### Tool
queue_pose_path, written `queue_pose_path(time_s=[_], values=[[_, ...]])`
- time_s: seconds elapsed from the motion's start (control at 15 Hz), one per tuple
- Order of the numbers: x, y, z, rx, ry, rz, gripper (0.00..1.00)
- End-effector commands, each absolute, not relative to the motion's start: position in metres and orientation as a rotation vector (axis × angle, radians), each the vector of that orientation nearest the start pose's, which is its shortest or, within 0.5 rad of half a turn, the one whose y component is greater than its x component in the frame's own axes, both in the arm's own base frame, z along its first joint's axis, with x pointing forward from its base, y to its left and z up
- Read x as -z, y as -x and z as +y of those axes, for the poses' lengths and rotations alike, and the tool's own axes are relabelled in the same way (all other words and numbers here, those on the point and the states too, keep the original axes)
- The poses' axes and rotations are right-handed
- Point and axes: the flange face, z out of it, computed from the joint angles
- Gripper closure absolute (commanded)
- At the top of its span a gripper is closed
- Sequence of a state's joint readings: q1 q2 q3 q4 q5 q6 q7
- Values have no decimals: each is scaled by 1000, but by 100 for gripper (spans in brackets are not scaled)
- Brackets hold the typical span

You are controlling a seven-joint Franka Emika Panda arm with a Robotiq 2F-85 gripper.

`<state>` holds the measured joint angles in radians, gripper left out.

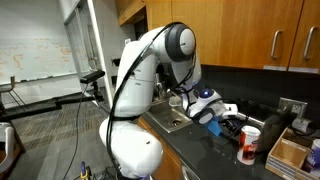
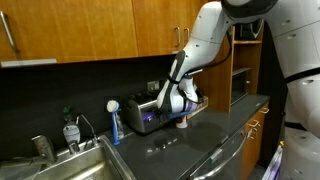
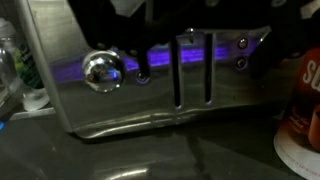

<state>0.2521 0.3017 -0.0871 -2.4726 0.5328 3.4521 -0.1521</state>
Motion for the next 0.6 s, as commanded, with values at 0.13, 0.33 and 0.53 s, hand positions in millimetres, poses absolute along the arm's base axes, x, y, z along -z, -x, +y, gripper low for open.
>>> queue_pose_path(time_s=[0.13,0.33,0.53], values=[[-245,-518,31,1027,2955,329,0],[-254,-524,37,1054,2931,313,0],[-256,-528,42,1054,2915,302,0]])
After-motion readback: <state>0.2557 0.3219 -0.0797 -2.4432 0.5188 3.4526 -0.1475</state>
